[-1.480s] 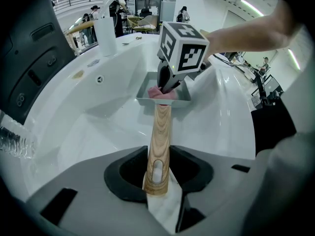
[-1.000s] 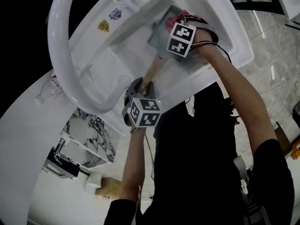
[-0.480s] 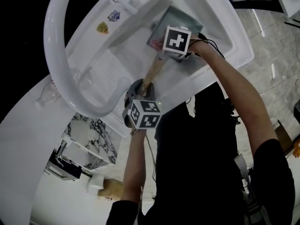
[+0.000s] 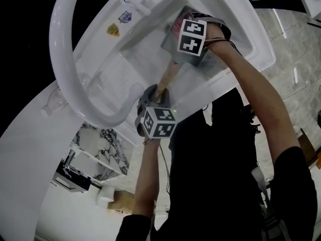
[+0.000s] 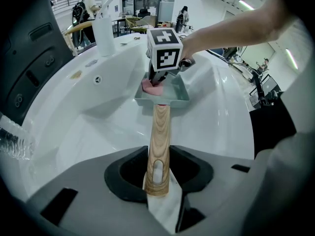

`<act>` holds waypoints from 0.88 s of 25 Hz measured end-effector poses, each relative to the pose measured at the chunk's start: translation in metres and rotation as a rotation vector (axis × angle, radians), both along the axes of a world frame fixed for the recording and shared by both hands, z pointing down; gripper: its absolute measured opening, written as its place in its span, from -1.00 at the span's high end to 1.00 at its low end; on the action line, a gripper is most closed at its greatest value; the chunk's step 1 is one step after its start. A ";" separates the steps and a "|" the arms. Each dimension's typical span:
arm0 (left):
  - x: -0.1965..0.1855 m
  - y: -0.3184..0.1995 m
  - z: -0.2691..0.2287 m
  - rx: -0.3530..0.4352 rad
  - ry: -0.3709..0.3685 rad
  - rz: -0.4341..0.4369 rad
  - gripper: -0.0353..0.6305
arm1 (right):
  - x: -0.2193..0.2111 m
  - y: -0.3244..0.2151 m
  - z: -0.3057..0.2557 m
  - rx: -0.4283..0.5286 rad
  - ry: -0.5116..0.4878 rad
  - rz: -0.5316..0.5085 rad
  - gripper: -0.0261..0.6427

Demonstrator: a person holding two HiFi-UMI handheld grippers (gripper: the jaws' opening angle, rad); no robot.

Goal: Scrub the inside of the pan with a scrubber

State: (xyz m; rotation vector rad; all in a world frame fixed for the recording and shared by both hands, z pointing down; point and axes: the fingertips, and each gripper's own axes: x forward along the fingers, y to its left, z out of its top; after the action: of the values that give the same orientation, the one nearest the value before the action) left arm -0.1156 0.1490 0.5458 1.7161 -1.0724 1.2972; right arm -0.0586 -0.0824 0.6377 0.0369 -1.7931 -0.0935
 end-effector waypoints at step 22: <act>0.005 0.001 0.000 -0.002 0.056 0.068 0.45 | -0.061 0.087 -0.033 -0.597 -0.295 0.138 0.82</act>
State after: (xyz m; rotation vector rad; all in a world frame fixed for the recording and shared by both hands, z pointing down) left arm -0.1106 0.1498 0.5462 1.7911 -0.9877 1.2838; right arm -0.1199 0.0043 0.6047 -0.2645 -2.0404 0.5728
